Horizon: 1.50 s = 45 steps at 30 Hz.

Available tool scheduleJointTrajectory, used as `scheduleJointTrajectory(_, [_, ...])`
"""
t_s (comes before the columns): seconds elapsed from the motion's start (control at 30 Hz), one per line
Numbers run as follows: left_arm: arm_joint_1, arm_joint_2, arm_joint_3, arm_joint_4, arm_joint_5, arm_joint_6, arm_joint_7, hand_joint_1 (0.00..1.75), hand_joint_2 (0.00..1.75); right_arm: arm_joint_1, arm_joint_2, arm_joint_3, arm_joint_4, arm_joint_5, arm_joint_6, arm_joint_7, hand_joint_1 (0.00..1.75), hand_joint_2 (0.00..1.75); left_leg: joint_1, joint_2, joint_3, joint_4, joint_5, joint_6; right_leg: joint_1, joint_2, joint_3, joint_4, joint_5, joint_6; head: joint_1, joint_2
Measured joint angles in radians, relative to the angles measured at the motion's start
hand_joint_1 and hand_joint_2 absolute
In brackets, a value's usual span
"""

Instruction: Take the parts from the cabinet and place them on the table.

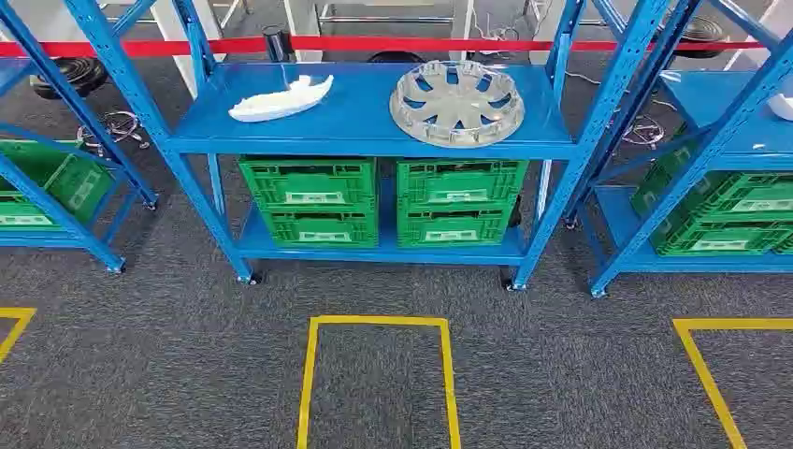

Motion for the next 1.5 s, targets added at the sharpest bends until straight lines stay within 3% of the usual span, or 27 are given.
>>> scheduleJointTrajectory(0.27, [-0.099,-0.016,0.002,0.076,0.000,0.127,-0.107,1.75,0.00,-0.112,0.026,0.038,0.070,0.057,-0.118,-0.058,1.75,0.00,0.000,0.000,0.000,0.000,0.003,0.000,0.000,0.000,0.000,0.001,0.002,0.000,0.000,0.000])
scheduleJointTrajectory(0.3, [-0.110,-0.018,0.003,0.086,0.000,0.144,-0.121,0.00,0.00,-0.125,0.029,0.042,0.080,0.063,-0.133,-0.065,0.00,0.00,0.000,0.000,0.000,0.000,0.003,0.000,0.000,0.000,0.000,0.001,0.002,0.000,0.000,0.000])
scheduleJointTrajectory(0.47, [-0.153,-0.029,0.008,0.124,0.006,0.233,-0.162,0.00,0.00,-0.170,0.046,0.051,0.113,0.086,-0.219,-0.120,0.00,0.00,0.000,0.000,0.000,0.000,0.003,0.000,0.000,0.000,0.000,0.001,0.002,0.000,0.000,0.000])
scheduleJointTrajectory(0.63, [-0.166,-0.034,0.020,0.142,0.009,0.256,-0.156,0.00,0.00,-0.196,0.050,0.030,0.122,0.022,-0.307,-0.249,0.00,0.00,0.000,0.000,-0.001,0.000,0.003,0.000,0.000,0.000,-0.001,0.001,0.002,0.000,0.000,0.000])
scheduleJointTrajectory(0.83, [-0.168,-0.035,0.029,0.154,0.018,0.191,-0.152,0.00,0.00,-0.255,0.049,-0.044,0.121,-0.055,-0.297,-0.439,0.00,0.00,0.000,0.000,-0.001,0.000,0.003,0.000,0.000,0.000,-0.001,0.001,0.003,-0.001,0.000,0.000])
scheduleJointTrajectory(0.97, [-0.167,-0.035,0.037,0.161,0.026,0.149,-0.162,0.00,0.00,-0.309,0.047,-0.080,0.110,-0.064,-0.290,-0.596,0.00,0.00,0.000,0.000,-0.001,0.000,0.003,0.000,0.000,0.000,-0.001,0.001,0.004,-0.001,0.000,0.000])
scheduleJointTrajectory(1.03, [-0.166,-0.036,0.040,0.163,0.027,0.141,-0.168,0.00,0.00,-0.331,0.047,-0.092,0.089,-0.055,-0.306,-0.644,0.00,0.00,0.000,0.000,-0.001,0.000,0.004,0.000,0.000,0.000,-0.001,0.001,0.004,0.000,0.000,0.000])
scheduleJointTrajectory(1.17, [-0.161,-0.038,0.051,0.166,0.031,0.136,-0.175,0.00,0.00,-0.345,0.051,-0.093,-0.009,-0.006,-0.330,-0.668,0.00,0.00,0.000,0.000,-0.001,0.000,0.004,0.000,0.000,-0.001,-0.001,0.001,0.004,0.000,0.000,0.000])
scheduleJointTrajectory(1.37, [-0.147,-0.041,0.064,0.170,0.038,0.126,-0.196,0.00,0.00,-0.290,0.080,-0.042,-0.319,0.051,-0.340,-0.671,0.00,0.00,0.000,0.000,-0.002,0.000,0.004,0.000,0.001,-0.001,-0.002,0.002,0.004,-0.001,0.000,0.000])
scheduleJointTrajectory(1.4, [-0.144,-0.041,0.066,0.171,0.038,0.126,-0.196,0.00,0.00,-0.277,0.084,-0.026,-0.371,0.054,-0.321,-0.671,0.00,1.75,0.000,0.000,-0.002,0.000,0.004,0.000,0.001,-0.001,-0.002,0.002,0.003,-0.001,0.000,0.000])
scheduleJointTrajectory(1.5, [-0.137,-0.042,0.072,0.173,0.037,0.126,-0.197,0.00,0.00,-0.227,0.087,0.046,-0.536,0.074,-0.300,-0.672,0.00,1.75,0.000,0.000,-0.002,0.000,0.004,0.000,0.001,-0.001,-0.003,0.002,0.003,-0.001,0.000,0.000])
